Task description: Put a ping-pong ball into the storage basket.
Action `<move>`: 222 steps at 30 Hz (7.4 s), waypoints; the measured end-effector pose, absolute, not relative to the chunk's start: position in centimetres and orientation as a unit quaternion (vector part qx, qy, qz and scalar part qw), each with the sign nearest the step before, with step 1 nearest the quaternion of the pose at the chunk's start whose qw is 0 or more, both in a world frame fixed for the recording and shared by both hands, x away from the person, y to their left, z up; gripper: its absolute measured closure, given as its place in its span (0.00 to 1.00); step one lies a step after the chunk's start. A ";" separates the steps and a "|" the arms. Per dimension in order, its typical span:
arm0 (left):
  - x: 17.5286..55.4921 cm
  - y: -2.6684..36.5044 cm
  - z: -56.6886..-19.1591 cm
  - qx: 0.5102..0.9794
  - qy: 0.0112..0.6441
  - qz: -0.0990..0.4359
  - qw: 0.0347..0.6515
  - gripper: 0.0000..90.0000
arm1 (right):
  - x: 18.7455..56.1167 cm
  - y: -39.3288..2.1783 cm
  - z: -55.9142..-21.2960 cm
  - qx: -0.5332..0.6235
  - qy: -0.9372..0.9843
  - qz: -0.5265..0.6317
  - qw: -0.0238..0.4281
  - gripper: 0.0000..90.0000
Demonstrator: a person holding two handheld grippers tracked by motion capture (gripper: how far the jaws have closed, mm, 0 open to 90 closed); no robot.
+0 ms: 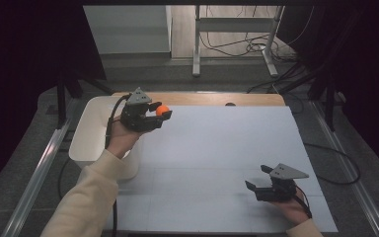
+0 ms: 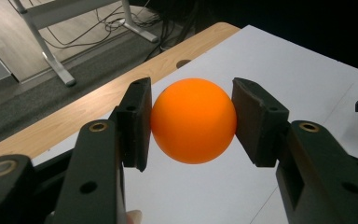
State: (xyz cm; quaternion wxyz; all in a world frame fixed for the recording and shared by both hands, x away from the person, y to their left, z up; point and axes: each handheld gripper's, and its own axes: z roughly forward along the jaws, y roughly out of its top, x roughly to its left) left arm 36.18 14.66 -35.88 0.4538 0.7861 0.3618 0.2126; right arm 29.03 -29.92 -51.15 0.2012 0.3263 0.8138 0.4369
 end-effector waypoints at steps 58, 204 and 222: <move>35.5 18.1 -35.5 0.777 0.390 0.246 0.430 0.56 | 29.0 -30.0 -51.0 0.329 0.809 0.442 0.204 0.18; 39.7 25.6 -40.5 0.739 0.540 0.236 0.327 0.24 | 28.9 -30.0 -51.0 0.329 0.809 0.443 0.205 0.18; 35.6 23.5 -37.5 0.741 0.461 0.208 0.441 0.24 | 29.0 -30.1 -51.0 0.331 0.806 0.448 0.201 0.18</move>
